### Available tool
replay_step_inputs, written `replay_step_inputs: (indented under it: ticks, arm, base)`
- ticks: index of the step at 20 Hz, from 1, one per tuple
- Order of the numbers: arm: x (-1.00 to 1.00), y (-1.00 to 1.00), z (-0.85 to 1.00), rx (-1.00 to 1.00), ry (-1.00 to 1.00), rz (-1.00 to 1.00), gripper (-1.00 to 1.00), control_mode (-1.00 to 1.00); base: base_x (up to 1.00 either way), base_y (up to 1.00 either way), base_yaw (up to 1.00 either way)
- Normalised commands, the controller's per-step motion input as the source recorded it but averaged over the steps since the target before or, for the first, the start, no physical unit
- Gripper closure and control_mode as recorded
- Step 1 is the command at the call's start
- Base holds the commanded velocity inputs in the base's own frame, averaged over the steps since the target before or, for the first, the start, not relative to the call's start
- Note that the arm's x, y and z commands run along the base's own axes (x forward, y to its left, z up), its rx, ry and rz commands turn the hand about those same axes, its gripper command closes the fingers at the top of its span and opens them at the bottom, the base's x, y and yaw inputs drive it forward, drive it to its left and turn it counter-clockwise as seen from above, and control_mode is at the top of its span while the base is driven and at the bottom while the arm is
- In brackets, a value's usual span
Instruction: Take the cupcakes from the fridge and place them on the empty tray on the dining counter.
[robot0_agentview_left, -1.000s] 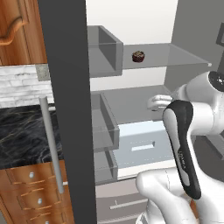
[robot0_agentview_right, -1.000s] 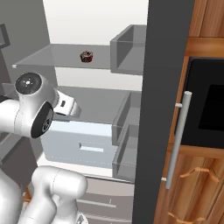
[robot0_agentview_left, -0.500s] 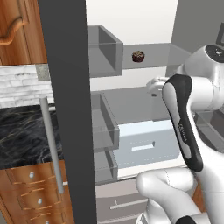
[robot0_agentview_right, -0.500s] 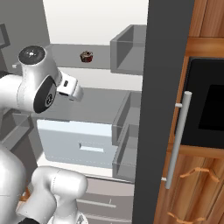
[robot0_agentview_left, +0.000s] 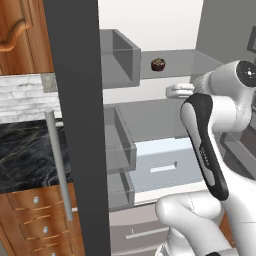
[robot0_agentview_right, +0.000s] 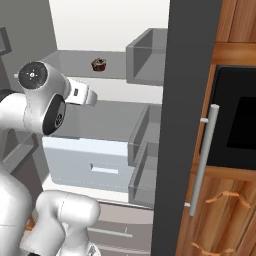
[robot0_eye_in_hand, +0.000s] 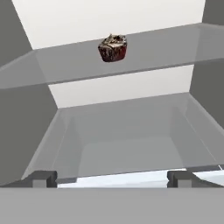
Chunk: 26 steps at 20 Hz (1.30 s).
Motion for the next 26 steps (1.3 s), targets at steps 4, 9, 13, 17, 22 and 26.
replay_step_inputs:
  ticks: [4,9,13,17,22,26]
  arm:
    - [0.04,0.00,0.74,-0.05,0.00,0.00,-1.00,-1.00]
    - [0.31,-0.01,0.24,-0.01,0.02,0.01,-1.00,-1.00]
    - [0.64,0.00,0.00,0.00,-0.04,0.05,-1.00,-1.00]
    - [0.67,0.00,0.00,0.00,-0.06,0.06,-1.00,-1.00]
    - [0.59,-0.01,0.00,-0.01,0.01,0.03,-1.00,-1.00]
    - [0.48,0.00,0.00,-0.09,0.05,0.00,-1.00,-1.00]
  base:
    - [0.00,0.00,0.00]
    - [0.00,0.00,0.00]
    - [0.00,0.00,0.00]
    - [0.00,0.00,0.00]
    - [0.00,0.00,0.00]
    - [0.00,0.00,0.00]
